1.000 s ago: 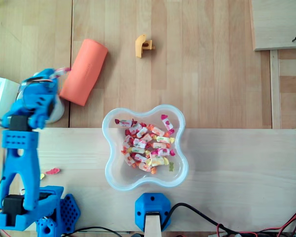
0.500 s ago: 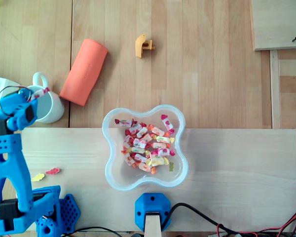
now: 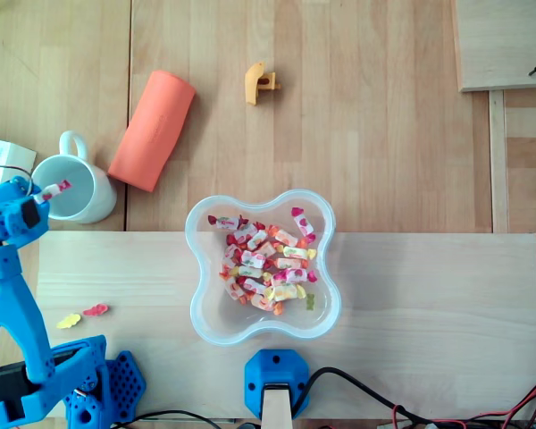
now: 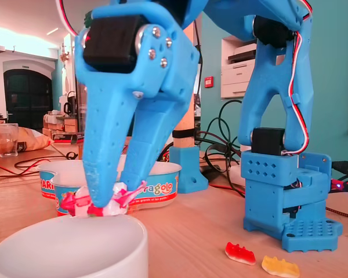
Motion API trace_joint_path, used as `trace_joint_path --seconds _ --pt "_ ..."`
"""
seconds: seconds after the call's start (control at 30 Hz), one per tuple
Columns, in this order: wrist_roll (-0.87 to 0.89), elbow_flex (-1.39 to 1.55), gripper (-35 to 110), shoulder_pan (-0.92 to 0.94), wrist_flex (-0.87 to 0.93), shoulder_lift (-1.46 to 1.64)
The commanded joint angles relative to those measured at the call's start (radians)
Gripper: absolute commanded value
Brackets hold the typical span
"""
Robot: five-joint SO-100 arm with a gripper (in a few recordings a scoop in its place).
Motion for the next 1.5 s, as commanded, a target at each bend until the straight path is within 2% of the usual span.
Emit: trace_joint_path --seconds 0.0,0.47,1.23,1.47 --pt "-0.020 -0.028 -2 -0.025 0.011 0.052" --pt "-0.017 -0.029 -2 0.100 0.011 0.055" --pt "-0.014 -0.029 -2 0.094 0.009 0.052" --pt "-0.011 -0.032 -2 0.018 0.009 0.052"
